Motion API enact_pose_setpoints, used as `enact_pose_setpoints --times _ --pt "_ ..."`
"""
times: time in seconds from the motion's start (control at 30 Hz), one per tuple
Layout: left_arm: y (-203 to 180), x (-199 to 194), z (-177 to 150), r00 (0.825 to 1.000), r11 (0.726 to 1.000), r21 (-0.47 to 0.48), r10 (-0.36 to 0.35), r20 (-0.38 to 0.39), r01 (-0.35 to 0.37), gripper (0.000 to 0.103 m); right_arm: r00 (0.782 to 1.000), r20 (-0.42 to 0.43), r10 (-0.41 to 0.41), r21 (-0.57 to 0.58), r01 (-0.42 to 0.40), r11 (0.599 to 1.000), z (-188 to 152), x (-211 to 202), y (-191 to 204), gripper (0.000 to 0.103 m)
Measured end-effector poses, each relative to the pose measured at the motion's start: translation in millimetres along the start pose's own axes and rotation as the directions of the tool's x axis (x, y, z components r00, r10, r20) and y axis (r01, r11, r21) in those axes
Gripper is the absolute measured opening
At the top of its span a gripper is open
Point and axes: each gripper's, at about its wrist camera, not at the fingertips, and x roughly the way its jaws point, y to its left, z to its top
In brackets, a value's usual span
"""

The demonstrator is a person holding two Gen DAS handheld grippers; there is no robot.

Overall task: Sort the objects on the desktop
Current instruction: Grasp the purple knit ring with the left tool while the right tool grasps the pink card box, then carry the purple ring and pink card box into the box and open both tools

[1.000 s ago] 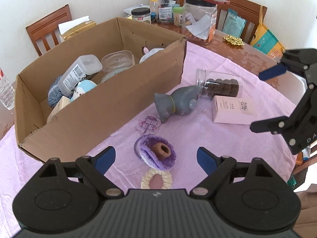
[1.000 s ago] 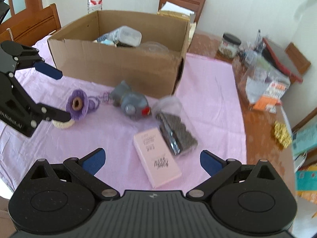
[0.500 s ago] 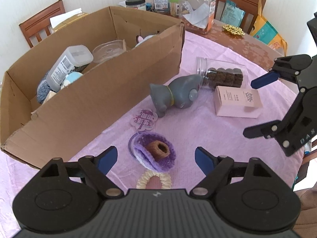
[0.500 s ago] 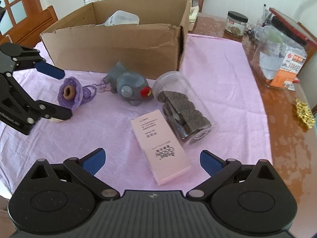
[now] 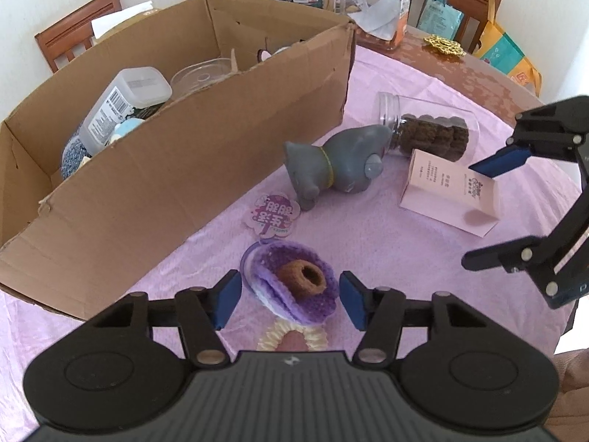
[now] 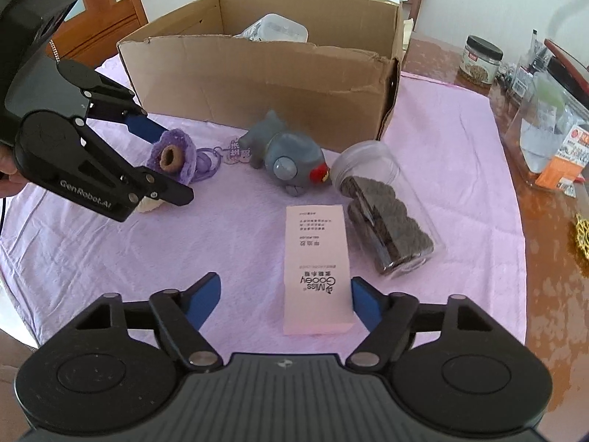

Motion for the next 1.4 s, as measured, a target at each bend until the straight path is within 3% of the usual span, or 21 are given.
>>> enact_pose_setpoints --times 0.1,0.3,0.43,1.4 --pt "1 3 1 1.000 1.000 -0.017 -0.003 -0.004 0.003 0.058 1.000 0.002 -0.014 -0.025 0.014 1.000 3 3 1 0.071" --pt "5 7 4 1.000 0.998 -0.051 -0.022 -0.013 0.021 0.048 0.998 -0.021 -0.051 -0.054 0.050 0.997 7 14 2 0.058" --pt "7 5 3 1.000 0.998 -0.056 -0.021 -0.006 0.021 0.045 0.998 -0.027 -0.058 -0.069 0.056 0.996 8 16 2 0.044" --pt "23 -79 28 0.995 0.997 -0.016 -0.073 0.067 0.074 0.045 1.000 0.020 -0.002 -0.242 0.007 0.970 50 -49 15 0.044"
